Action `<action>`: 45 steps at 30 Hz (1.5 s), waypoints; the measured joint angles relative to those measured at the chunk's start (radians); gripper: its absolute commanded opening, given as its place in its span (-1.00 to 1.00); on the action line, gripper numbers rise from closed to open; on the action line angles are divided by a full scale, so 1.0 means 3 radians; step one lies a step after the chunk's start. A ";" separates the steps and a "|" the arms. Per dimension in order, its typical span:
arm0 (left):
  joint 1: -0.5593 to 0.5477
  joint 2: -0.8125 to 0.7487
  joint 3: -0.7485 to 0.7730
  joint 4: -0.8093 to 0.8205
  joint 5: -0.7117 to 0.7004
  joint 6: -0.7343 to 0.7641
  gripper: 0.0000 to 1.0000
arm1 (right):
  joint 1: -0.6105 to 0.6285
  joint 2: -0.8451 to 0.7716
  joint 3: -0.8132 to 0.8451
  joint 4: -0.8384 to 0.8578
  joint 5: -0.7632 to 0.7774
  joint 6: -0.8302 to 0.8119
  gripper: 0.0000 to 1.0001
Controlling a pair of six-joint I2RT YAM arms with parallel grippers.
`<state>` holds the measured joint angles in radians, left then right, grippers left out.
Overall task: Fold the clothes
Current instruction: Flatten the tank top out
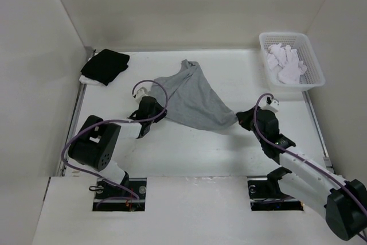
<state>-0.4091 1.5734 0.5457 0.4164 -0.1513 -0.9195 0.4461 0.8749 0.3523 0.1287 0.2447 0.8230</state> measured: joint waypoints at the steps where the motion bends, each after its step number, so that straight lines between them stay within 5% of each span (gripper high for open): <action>1: -0.0011 0.0023 0.0001 0.0010 0.0017 -0.0011 -0.85 | 0.0000 0.0000 -0.0006 -0.0001 -0.0001 0.0001 -1.00; 5: -0.0055 -0.0099 0.0001 -0.0106 0.0107 -0.0052 -1.00 | 0.0000 -0.0008 -0.0010 -0.0004 -0.0014 0.0001 -1.00; 12: -0.0323 -0.1423 0.0631 -0.1294 -0.0177 0.0270 -0.97 | 0.0000 -0.0351 -0.0011 -0.0140 -0.0085 0.0006 -1.00; 15: -0.0684 -0.1807 0.1061 -0.1748 -0.0507 0.0463 -0.84 | 0.0057 -0.0694 -0.0046 -0.0324 -0.0122 0.0071 -1.00; 17: -0.0919 -0.1948 0.1127 -0.2079 -0.0741 0.0525 -0.52 | 0.0188 -0.0870 -0.0120 -0.0454 -0.0153 0.0154 -0.97; 21: -0.1146 -0.1993 0.0913 -0.2813 -0.1123 0.0477 -0.06 | 0.0890 -0.1064 -0.0286 -0.0940 -0.0135 0.0456 -0.40; 25: -0.1142 -0.2052 0.0528 -0.3408 -0.1291 0.0342 -0.08 | 0.1445 -0.0988 -0.0224 -0.1406 0.0189 0.0627 -0.05; 29: -0.1080 -0.2267 0.0454 -0.3531 -0.1399 0.0267 -0.09 | 0.1553 -0.0790 0.0015 -0.1600 0.0595 0.0626 -0.14; 34: -0.0994 -0.2150 0.0308 -0.3203 -0.1362 0.0247 -0.24 | 0.1450 -0.0528 0.0131 -0.1530 0.0811 0.0481 -0.75; 45: -0.1071 -0.1254 -0.0032 -0.2505 -0.0646 0.0338 -0.27 | 0.1180 -0.0690 0.0062 -0.1439 0.0899 0.0357 -0.75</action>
<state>-0.7303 1.1973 0.5362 -0.3351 -0.3450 -0.8181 0.8001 0.6678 0.3710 -0.3031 0.5144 0.9302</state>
